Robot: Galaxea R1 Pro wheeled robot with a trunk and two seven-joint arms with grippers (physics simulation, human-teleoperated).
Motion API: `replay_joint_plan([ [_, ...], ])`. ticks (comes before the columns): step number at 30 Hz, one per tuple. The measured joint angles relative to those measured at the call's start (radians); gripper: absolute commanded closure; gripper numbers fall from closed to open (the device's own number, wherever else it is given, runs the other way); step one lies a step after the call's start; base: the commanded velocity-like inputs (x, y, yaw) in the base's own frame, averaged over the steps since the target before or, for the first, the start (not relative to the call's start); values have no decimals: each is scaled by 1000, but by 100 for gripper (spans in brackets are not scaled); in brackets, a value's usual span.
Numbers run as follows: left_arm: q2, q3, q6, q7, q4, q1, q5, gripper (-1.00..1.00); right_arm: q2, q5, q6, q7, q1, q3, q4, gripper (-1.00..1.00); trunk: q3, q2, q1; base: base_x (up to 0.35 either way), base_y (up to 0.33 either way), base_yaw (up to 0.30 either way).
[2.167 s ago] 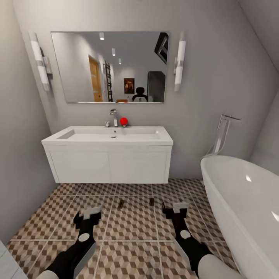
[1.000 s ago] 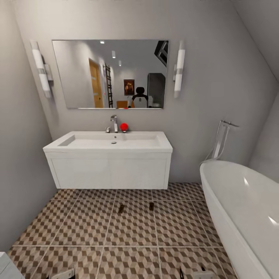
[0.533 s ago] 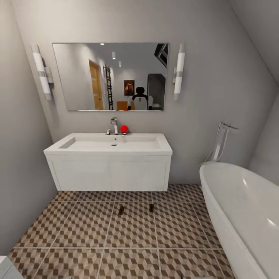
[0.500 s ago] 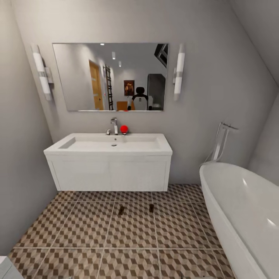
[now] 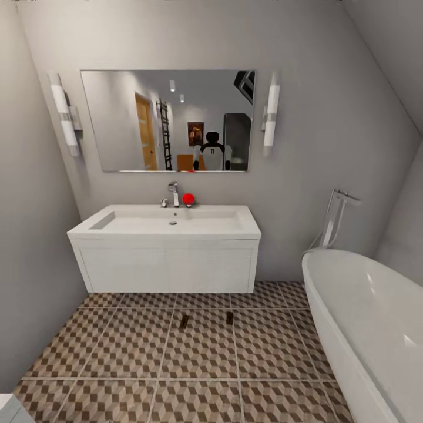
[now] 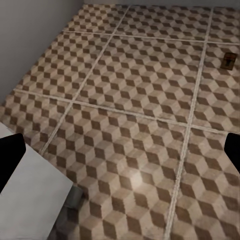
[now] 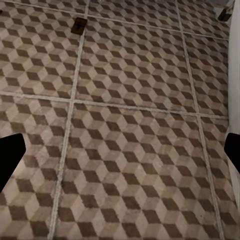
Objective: Take the four mousetraps from the cabinet in the bathroom and place them on the bathroom floor. Make sure all four end up on the same floor surface, and ensure that at least two of them are either under or directly next to the same bathroom sink.
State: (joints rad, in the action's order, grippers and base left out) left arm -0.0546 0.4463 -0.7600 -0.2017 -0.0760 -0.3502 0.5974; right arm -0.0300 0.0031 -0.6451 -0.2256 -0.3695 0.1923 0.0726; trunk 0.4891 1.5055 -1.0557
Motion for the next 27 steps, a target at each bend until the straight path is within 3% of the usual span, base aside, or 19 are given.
replay_joint_plan([
  [10, 3, 2, 114, 0, 2, 0, 0, -100, 0, 2, 1, 0, 0, 0, 0, -100, -31, -70, 38, 0, 0, 0],
  [27, 4, 2, 133, -1, 2, 0, 0, -100, 0, 10, -2, -2, 0, 3, 0, -100, -85, -189, 104, 0, 0, 0],
])
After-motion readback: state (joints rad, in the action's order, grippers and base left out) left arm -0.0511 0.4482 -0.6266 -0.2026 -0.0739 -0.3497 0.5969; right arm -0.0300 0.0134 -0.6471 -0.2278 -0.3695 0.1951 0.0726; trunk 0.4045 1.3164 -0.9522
